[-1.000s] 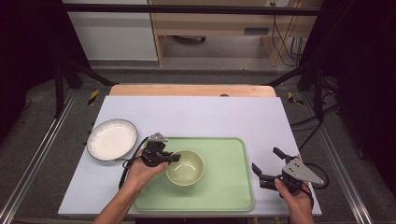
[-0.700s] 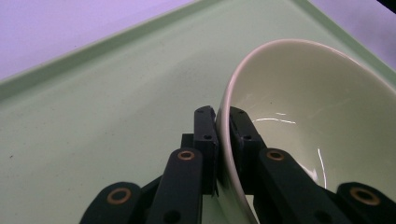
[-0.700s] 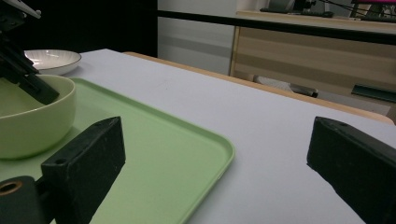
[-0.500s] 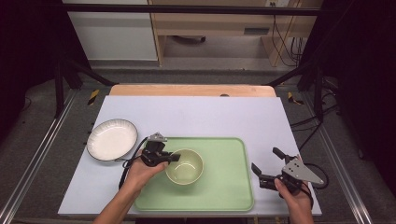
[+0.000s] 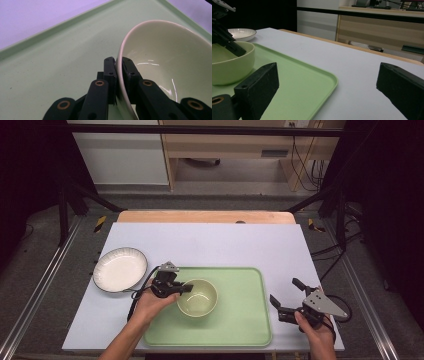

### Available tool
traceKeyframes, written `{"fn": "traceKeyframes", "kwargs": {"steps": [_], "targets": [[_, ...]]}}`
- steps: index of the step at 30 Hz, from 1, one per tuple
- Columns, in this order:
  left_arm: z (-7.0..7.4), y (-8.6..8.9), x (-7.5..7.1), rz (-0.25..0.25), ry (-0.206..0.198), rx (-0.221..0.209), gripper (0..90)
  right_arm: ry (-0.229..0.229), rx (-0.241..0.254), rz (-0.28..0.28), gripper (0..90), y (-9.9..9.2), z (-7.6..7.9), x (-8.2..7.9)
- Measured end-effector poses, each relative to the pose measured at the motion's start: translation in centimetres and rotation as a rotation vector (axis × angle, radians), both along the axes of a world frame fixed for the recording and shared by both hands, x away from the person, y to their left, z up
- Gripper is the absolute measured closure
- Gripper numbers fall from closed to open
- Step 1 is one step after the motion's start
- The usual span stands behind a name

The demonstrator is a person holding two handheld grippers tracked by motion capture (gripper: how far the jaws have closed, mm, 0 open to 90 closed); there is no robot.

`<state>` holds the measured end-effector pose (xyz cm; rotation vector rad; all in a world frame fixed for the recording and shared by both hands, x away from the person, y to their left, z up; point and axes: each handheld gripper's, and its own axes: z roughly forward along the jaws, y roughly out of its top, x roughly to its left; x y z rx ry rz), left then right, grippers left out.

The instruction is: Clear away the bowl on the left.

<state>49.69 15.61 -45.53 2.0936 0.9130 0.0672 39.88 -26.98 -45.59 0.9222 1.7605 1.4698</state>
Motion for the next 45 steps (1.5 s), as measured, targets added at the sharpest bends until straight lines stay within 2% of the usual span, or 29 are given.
{"fn": "traceKeyframes", "kwargs": {"steps": [4, 6, 8, 11, 13, 16, 19, 22, 28, 36, 40, 45], "targets": [[0.0, 0.0, 0.0, -0.006, -0.008, -0.001, 82.9, -0.002, 0.005, 0.002, 4.5, 0.0, 0.1, 0.0], [-0.1, 0.0, -0.1, -0.033, -0.03, 0.026, 81.9, 0.001, 0.005, 0.0, 4.5, 0.0, 0.0, 0.0], [-0.2, -0.1, -0.1, -0.044, -0.048, 0.05, 70.4, -0.004, 0.001, 0.003, 4.5, 0.0, 0.1, -0.1], [0.2, 0.2, -0.3, -0.037, -0.081, -0.008, 59.6, -0.006, -0.004, 0.002, 4.5, 0.0, 0.3, -0.2], [0.9, 0.5, -0.4, -0.033, -0.118, -0.045, 52.2, -0.005, -0.007, -0.001, 4.4, 0.1, 0.3, -0.2], [1.9, 0.8, -0.4, -0.054, -0.162, -0.072, 43.7, -0.007, -0.01, -0.001, 4.4, 0.1, 0.3, -0.2], [2.4, 0.9, -0.5, -0.07, -0.192, -0.079, 34.7, -0.006, -0.016, 0.001, 4.4, 0.1, 0.2, -0.1], [2.6, 1.2, -0.5, -0.096, -0.196, -0.099, 23.5, -0.007, -0.016, 0.0, 4.4, 0.0, 0.2, -0.2], [2.9, 1.6, -0.8, -0.13, -0.225, -0.121, 16.3, -0.002, -0.021, -0.003, 4.3, -0.1, 0.2, -0.1], [3.6, 2.5, -1.0, -0.137, -0.252, -0.126, 14.0, -0.009, -0.023, 0.001, 4.2, -0.1, 0.2, -0.2], [4.1, 3.2, -1.2, -0.129, -0.263, -0.143, 13.5, -0.008, -0.019, -0.005, 4.0, -0.1, 0.2, -0.2], [4.5, 4.2, -2.0, -0.158, -0.276, -0.151, 12.2, -0.009, -0.02, -0.001, 3.9, 0.0, 0.2, -0.2]]}}
